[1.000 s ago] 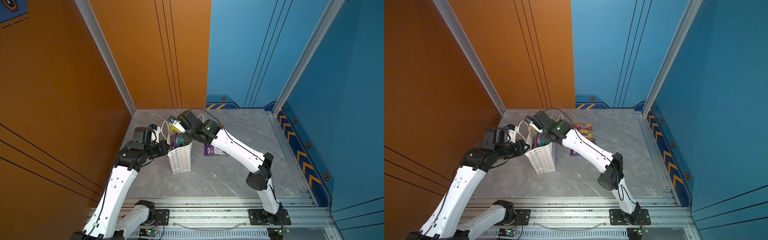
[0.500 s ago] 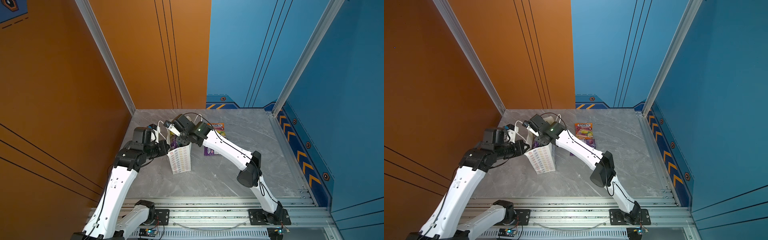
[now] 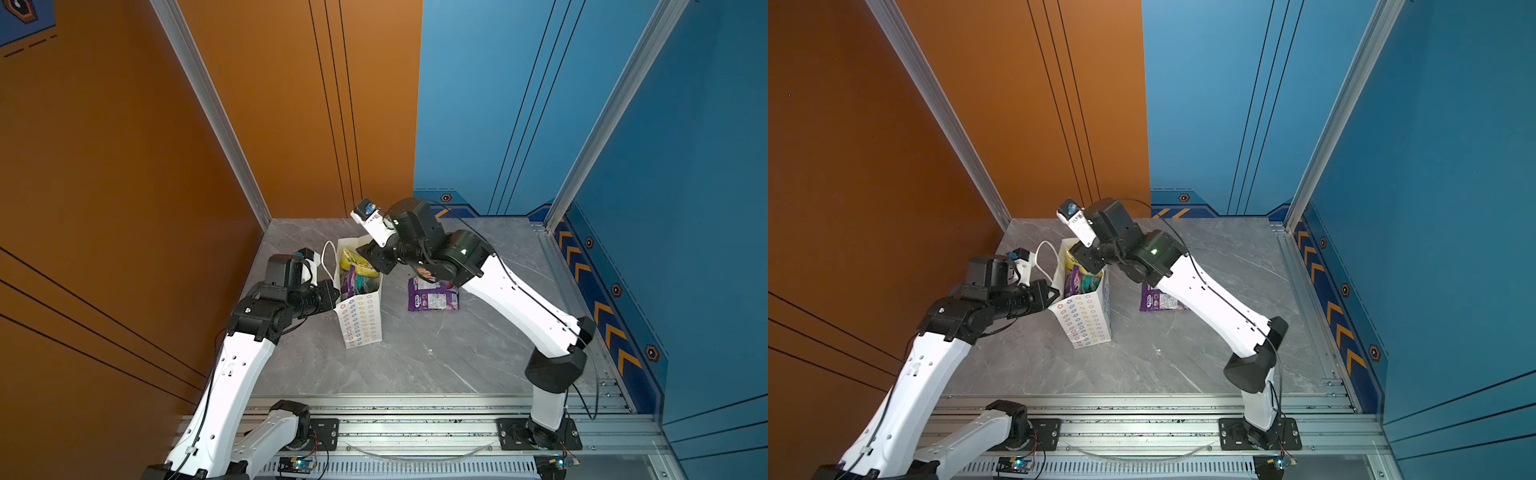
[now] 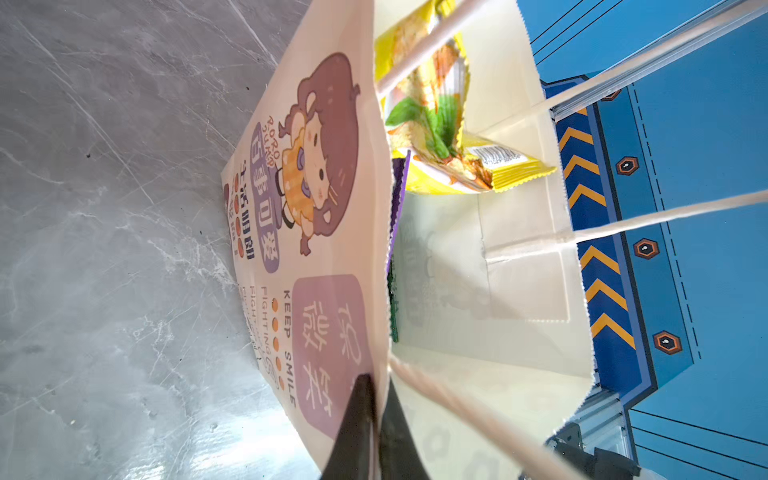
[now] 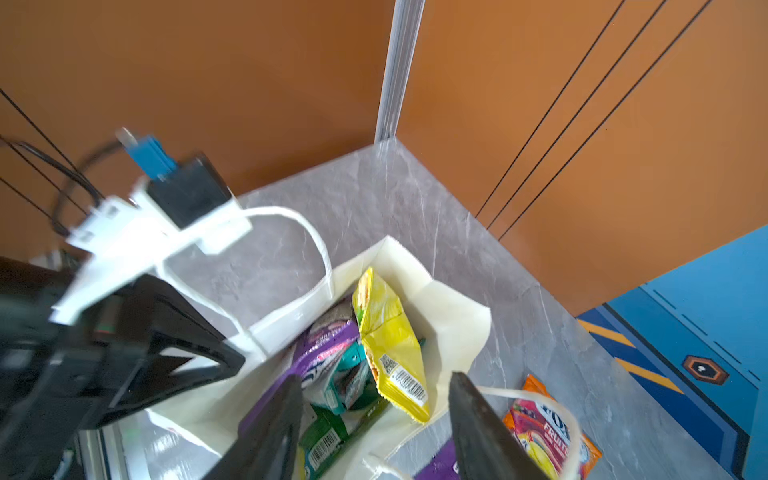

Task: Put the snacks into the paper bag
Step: 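Open the right gripper to release the yellow packet and withdraw upward, then move the right gripper down to the purple Fox's Berries packet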

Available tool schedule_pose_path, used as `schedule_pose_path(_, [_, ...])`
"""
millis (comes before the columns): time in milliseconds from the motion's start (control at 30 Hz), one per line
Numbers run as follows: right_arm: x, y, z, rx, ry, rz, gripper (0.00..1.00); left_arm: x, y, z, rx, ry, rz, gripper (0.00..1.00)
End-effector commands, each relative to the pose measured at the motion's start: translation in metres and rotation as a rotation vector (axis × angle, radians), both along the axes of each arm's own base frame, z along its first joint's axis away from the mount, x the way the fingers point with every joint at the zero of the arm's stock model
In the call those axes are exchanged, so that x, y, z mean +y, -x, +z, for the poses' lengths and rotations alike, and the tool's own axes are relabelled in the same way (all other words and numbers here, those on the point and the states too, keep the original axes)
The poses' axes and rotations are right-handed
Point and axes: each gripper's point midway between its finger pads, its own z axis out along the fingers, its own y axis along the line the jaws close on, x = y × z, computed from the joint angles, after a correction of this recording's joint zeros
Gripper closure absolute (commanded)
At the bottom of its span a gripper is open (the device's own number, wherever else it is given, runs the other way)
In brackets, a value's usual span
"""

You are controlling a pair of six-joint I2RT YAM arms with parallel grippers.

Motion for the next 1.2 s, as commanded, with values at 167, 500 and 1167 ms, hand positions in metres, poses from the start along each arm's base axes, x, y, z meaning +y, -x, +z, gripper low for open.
schedule_pose_path(167, [-0.003,-0.009,-0.006,0.113,-0.118,-0.086,0.55,-0.004,0.002,0.010,-0.033,0.026,-0.020,0.92])
schedule_pose_path(500, [-0.072,-0.016,-0.024,0.216,-0.215,-0.247,0.52,-0.003,0.001,0.010,-0.032,0.025,-0.018,0.92])
schedule_pose_path(1167, [-0.290,-0.055,-0.268,0.780,-0.463,-0.836,0.43,-0.002,0.000,0.006,-0.022,0.021,-0.014,0.93])
